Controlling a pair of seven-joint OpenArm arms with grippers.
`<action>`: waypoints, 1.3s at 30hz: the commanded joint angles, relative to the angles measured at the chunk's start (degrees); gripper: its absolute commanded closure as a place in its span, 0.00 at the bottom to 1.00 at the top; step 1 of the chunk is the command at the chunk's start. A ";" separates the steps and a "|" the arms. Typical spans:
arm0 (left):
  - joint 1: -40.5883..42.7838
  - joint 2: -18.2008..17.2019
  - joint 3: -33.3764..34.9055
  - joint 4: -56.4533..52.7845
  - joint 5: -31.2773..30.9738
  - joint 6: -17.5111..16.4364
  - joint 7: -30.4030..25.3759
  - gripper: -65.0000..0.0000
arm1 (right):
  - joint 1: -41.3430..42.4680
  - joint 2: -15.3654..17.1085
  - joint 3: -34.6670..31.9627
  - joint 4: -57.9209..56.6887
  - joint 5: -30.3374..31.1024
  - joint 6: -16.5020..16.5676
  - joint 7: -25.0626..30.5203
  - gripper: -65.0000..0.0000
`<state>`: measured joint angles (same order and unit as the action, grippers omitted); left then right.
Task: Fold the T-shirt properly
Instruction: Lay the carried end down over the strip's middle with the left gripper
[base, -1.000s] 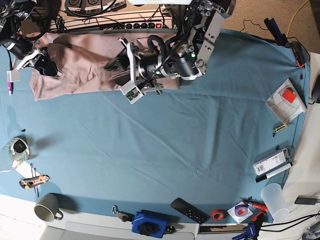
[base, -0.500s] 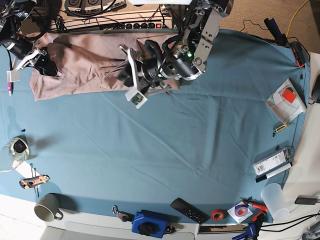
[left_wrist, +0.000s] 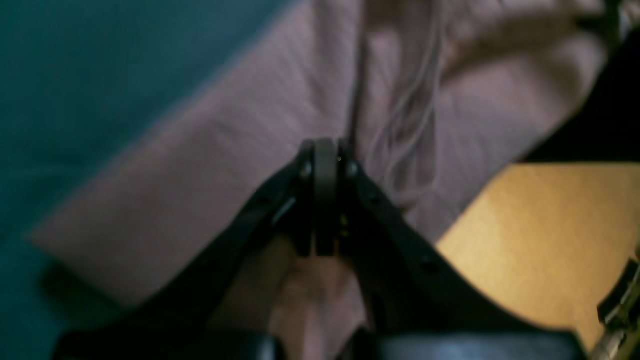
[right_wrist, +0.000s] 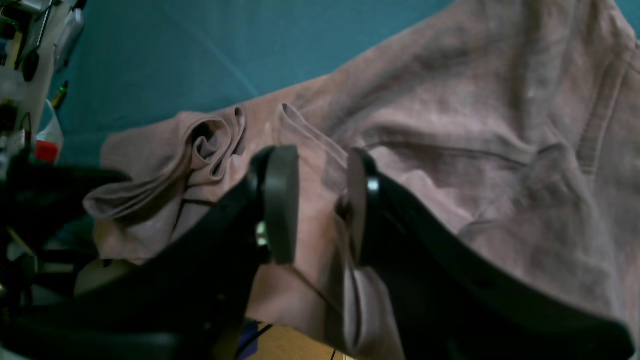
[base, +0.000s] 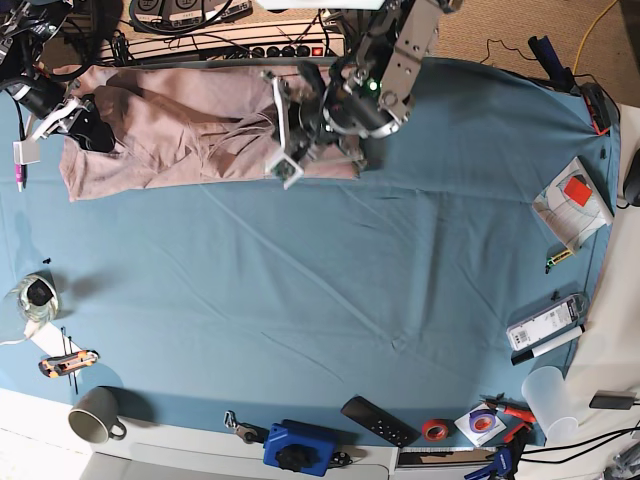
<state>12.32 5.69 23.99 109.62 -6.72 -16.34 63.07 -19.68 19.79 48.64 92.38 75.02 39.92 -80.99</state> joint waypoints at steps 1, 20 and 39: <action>0.04 0.81 0.26 0.85 -0.81 -0.22 -0.98 1.00 | 0.17 1.14 0.50 0.94 1.44 0.08 0.99 0.73; 2.67 0.94 0.26 0.85 -14.27 -0.24 -0.92 1.00 | 0.15 1.14 0.50 0.94 1.49 0.08 0.99 0.73; 3.56 0.96 2.86 -7.65 -8.31 -2.73 -6.14 1.00 | 0.15 1.14 0.50 0.94 3.17 0.08 0.99 0.73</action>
<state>14.72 5.54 25.80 102.78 -16.51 -19.07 57.87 -19.66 19.79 48.64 92.38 76.53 39.92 -80.99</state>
